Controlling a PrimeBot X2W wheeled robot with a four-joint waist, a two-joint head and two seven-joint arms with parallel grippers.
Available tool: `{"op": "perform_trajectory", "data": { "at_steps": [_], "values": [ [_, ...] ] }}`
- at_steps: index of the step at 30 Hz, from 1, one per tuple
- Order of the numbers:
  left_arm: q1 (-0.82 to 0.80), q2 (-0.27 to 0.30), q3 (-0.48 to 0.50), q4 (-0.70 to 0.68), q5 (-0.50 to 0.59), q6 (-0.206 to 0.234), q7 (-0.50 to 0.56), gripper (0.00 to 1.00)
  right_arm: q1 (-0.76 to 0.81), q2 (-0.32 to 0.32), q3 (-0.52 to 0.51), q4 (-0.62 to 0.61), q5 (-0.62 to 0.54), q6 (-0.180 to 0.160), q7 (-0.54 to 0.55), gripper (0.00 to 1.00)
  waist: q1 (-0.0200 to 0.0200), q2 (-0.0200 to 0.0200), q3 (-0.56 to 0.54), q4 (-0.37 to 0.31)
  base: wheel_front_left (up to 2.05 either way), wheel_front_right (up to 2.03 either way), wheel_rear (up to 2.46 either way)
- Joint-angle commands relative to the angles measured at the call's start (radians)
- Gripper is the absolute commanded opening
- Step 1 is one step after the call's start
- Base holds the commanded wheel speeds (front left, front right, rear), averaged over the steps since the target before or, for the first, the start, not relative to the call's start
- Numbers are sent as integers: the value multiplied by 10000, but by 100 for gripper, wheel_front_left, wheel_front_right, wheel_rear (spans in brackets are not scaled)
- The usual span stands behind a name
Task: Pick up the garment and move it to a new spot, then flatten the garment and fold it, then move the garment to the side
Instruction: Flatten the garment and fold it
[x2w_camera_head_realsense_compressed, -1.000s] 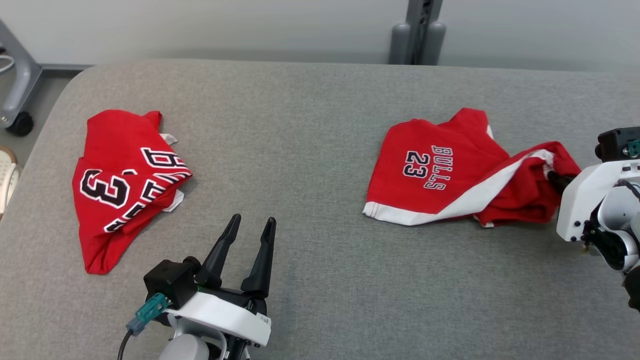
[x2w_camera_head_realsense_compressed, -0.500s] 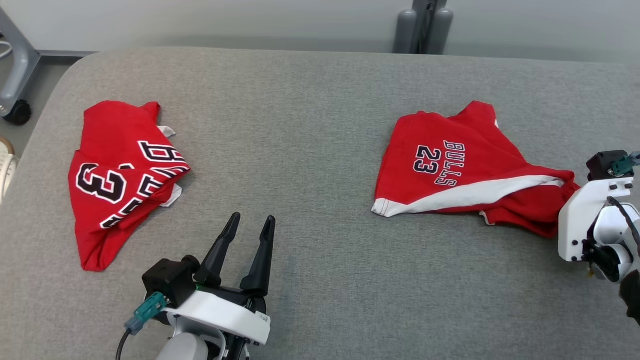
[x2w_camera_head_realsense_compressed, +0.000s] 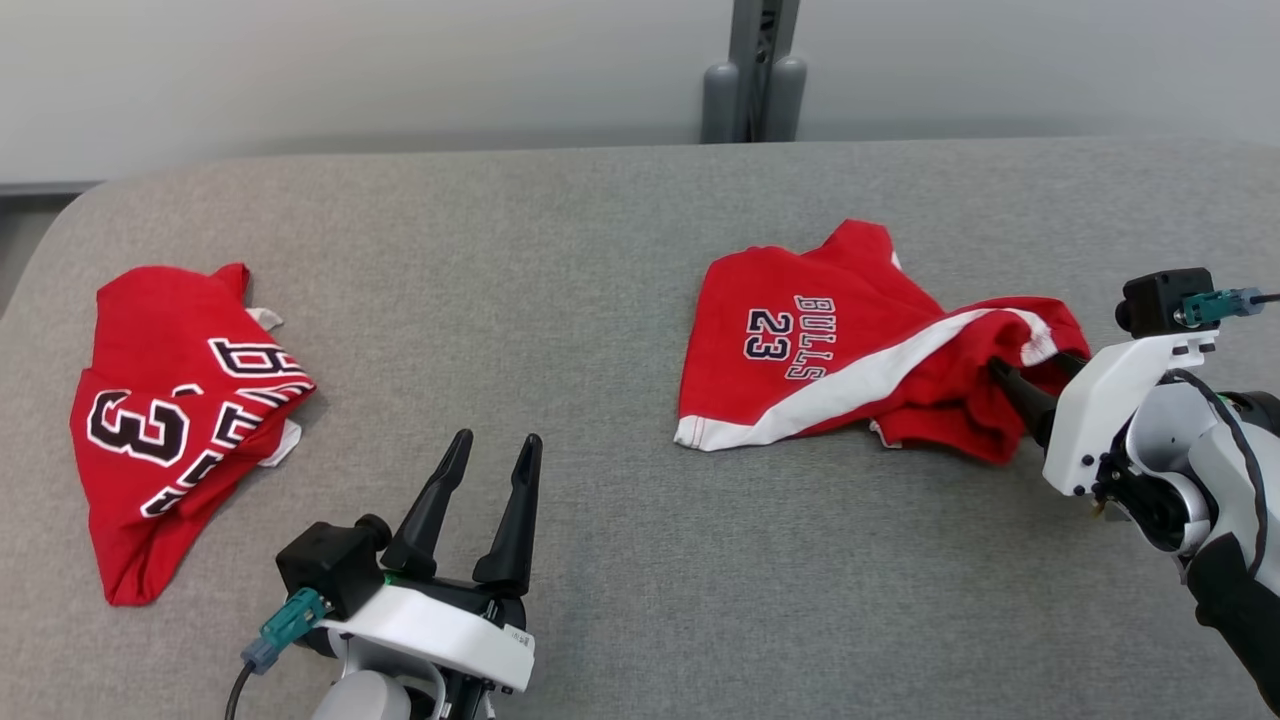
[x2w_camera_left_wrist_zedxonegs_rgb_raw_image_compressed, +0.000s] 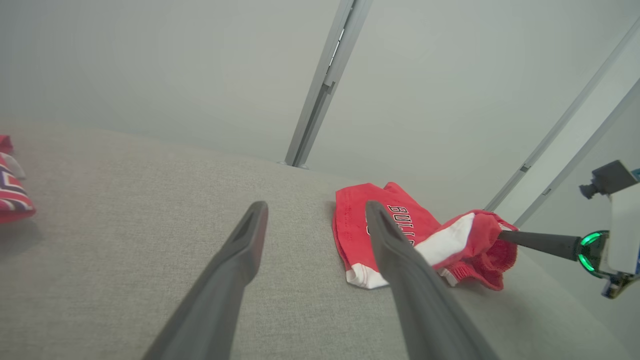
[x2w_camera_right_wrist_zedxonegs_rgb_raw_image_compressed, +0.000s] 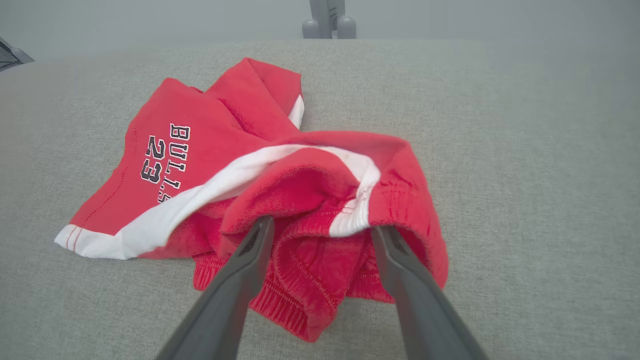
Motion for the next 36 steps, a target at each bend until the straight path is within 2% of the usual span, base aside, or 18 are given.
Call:
{"op": "perform_trajectory", "data": {
  "at_steps": [1, 10, 18, 19, 22, 25, 31, 36],
  "values": [
    [49, 43, 45, -6, -50, 27, -35, 100, 157, -109, 57, -174, 103, 4, -107, 100, 0, -1, -213, -212, 0, 0, 0],
    [478, 44, 238, -83, -166, 168, -35, 100, 766, -537, -115, -1573, 200, 4, -719, 100, 0, -1, -959, -762, 0, 0, 0],
    [619, 46, 439, -216, -92, 212, -35, 100, 1740, -325, -1223, -3249, 157, 4, -2887, 100, 0, -1, -1197, -1002, 0, 0, 0],
    [619, 46, 439, -216, -92, 212, -35, 100, 1740, -325, -1223, -3249, 157, 4, -2887, 100, 0, -1, -1197, -1002, 0, 0, 0],
    [635, 44, 525, -265, -48, 219, -35, 100, 2328, -125, -1664, -3784, 63, 4, -3888, 100, 0, -1, -1214, -1065, 0, 0, 0],
    [658, 43, 607, -322, -30, 216, -35, 100, 3074, 146, -2163, -4050, -219, 4, -4424, 100, 0, -1, -1219, -1117, 0, 0, 0],
    [798, 44, 699, -349, -124, 225, -35, 100, 4629, 1152, -3496, -4582, -1053, 4, -4648, 100, 0, -1, -1211, -1228, 0, 0, 0],
    [831, 41, 734, -293, -150, 200, -35, 100, 5342, 1777, -3928, -4959, -1728, 4, -4649, 100, 0, -1, -1201, -1331, 0, 0, 0]
  ]
}}
